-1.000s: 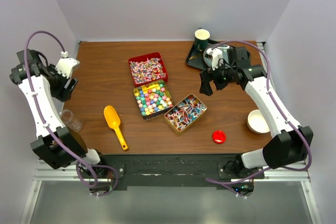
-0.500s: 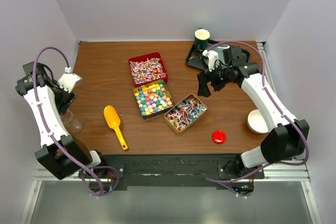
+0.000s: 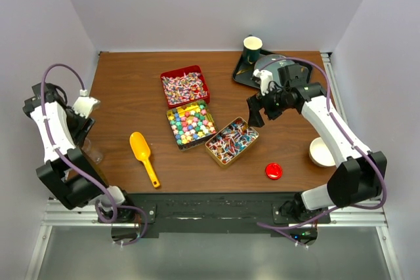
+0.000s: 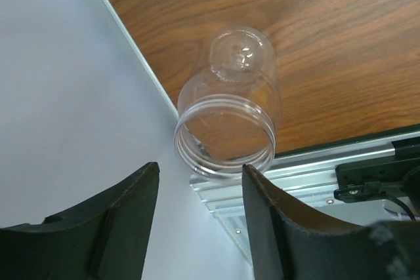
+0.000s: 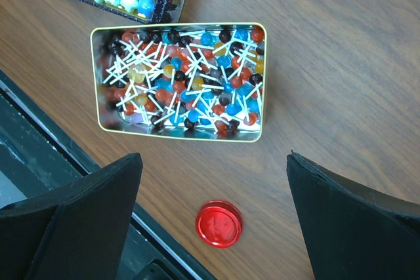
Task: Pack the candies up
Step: Pick up the packing bottle from the center of the board.
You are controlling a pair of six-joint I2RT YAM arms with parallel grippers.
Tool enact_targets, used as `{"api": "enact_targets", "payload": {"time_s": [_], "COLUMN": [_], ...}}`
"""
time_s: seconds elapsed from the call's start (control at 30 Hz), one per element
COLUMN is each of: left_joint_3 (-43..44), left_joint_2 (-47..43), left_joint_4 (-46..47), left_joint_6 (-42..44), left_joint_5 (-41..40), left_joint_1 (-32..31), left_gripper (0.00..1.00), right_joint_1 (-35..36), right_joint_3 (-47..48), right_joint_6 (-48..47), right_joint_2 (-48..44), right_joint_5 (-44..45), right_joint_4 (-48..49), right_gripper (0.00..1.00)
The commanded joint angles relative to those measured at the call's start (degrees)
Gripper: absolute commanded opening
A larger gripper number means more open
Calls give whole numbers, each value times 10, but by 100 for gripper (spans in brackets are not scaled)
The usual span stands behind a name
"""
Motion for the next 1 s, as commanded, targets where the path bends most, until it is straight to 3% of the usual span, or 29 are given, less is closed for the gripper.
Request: {"api": "enact_targets", "payload": {"time_s": [0.0,0.13,0.23,0.37,0.5,0.7,0.8,0.9,0.97], "left_joint_3": [-13,-29,-24,-14,-17,55,80,79,85], "left_joint_2": [28,37,51,66,58,15,-25,-69,-79], "left_joint_4": [25,55,67,72,74,-19,-60,-60,-61], "left_joint_6": [-27,-42,-60,-77,-83,-74,-90,-133,-155], "left_joint_5": [3,2,9,23,28,75,76,35,28], "left_joint_1": [4,4,5,5,4,-25,-118,-300,-358], "left_gripper": [57,53,44,22,10,0,0,0,0], "right_joint_1": [2,2,2,2,2,2,-3,-19,-26], "right_joint_3": [-5,-5,-5,-2,-4,-12,-20,-28,-33], "right_joint_6": [-3,-5,-6,-8,-10,-6,15,39,54], "right_joint_2": [-22,-23,-21,-18,-18,-20,-18,-14,-10], "right_joint_5": [-3,3,5,7,12,22,39,46,53], "right_joint_4": [-1,-1,-1,-2,0,4,20,37,44], "right_gripper": [96,96,96,96,96,96,97,97,97]}}
